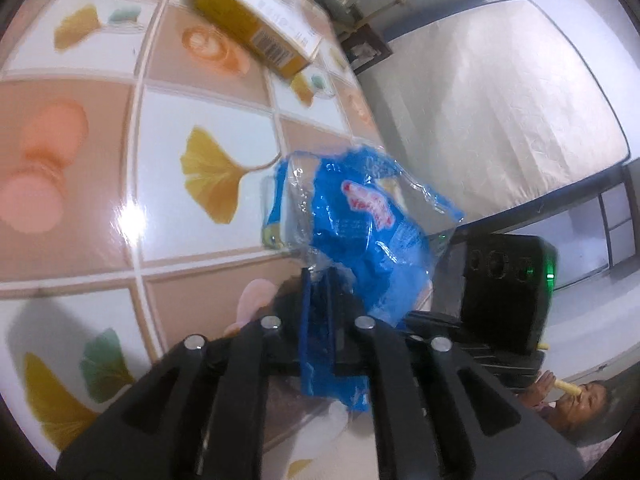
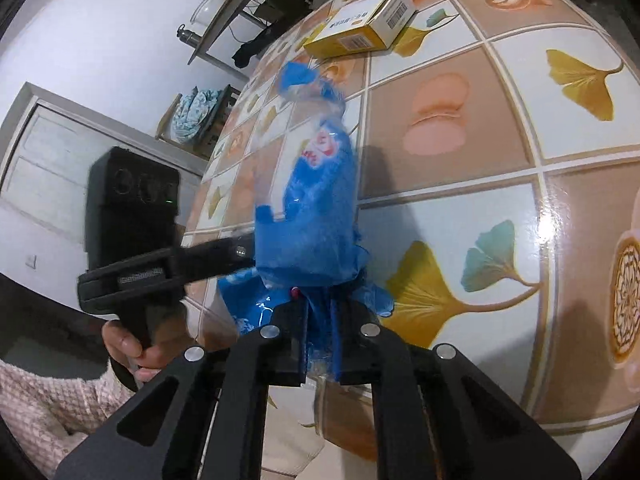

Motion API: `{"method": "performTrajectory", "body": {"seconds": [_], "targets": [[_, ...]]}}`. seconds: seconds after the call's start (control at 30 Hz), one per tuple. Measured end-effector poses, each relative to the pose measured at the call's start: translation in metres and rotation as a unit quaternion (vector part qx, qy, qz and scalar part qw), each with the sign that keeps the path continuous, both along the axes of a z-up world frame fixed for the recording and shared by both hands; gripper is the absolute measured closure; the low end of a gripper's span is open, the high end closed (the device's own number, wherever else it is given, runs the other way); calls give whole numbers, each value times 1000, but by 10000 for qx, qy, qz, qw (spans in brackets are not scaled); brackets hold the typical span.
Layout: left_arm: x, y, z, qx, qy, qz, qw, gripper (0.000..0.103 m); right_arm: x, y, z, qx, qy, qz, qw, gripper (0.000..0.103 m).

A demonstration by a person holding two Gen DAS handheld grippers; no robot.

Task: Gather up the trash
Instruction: 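Lift both blue wrappers and bring the right tool toward the left tool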

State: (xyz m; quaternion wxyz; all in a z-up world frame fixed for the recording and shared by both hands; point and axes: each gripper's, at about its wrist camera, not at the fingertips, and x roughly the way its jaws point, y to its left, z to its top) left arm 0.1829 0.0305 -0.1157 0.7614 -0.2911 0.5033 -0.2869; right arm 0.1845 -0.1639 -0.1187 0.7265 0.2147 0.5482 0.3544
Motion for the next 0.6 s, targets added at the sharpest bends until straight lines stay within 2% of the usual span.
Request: {"method": "performTrajectory", "body": {"seconds": [0.1,0.2,0.27,0.4,0.53,0.6], "targets": [[-7,1,18,-150,-407,15,9991,81,0,1,2,-71,-25,-15,10000,95],[-11,-7,35,-253,-746,-171,9967,75,-4,-1,2,-103,-32,-52,9999,95],[-12,-16,38,-139,-836,-339,9958,73,-5,1,2,-131,-43,-72,9999,95],[-12,-27,30,280,-748,-504,9955,74,-7,2,3,-159,-59,-98,9998,95],[-11,-21,17,315,-538,-432,9971,74,-8,8,3,-99,-43,-152,9998,95],[-11,-21,17,463,-577,-413,9964,73,-9,8,3,-104,-60,-158,9998,95]]}}
